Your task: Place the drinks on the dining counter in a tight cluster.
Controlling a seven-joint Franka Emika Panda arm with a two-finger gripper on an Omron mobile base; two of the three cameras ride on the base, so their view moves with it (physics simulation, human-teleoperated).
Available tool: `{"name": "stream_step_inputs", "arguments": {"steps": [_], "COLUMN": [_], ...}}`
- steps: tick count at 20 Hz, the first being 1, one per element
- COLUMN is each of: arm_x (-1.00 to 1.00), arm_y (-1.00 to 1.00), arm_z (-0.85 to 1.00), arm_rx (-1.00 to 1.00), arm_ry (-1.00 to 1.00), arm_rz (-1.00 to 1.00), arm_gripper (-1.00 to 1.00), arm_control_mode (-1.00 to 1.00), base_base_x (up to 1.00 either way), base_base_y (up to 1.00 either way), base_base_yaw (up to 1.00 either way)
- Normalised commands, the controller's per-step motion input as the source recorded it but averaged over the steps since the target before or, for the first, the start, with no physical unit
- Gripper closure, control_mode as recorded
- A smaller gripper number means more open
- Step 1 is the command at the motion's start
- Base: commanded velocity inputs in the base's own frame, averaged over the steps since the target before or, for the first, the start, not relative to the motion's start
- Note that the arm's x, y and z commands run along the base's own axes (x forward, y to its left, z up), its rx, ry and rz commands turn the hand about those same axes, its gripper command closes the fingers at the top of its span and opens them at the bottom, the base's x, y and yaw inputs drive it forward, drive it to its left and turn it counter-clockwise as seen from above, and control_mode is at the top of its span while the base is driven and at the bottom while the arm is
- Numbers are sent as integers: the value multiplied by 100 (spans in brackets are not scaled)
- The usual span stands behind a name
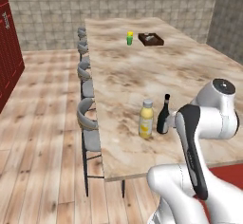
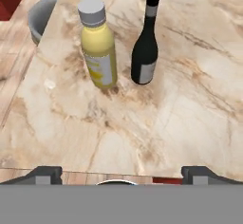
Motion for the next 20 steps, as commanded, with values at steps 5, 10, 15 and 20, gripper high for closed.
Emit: {"name": "stream_step_inputs", "arguments": {"steps": [5, 10, 15, 20], "arm_x": [-18, 2, 0, 0], "arm_y": [1, 0, 0, 0], "arm_z": [85, 36, 0, 0], "arm_rx": [-4, -6, 0, 0], "arm_ry": [-5, 2, 0, 0], "arm_rz": [0, 0, 0, 0], "arm_gripper": [-100, -100, -100, -100], "arm_control_mode": [-100, -100, -100, 100], "base_base_x": [0, 0, 0, -5], "base_base_y": [0, 0, 0, 0], "base_base_yaw": [0, 0, 0, 0]}}
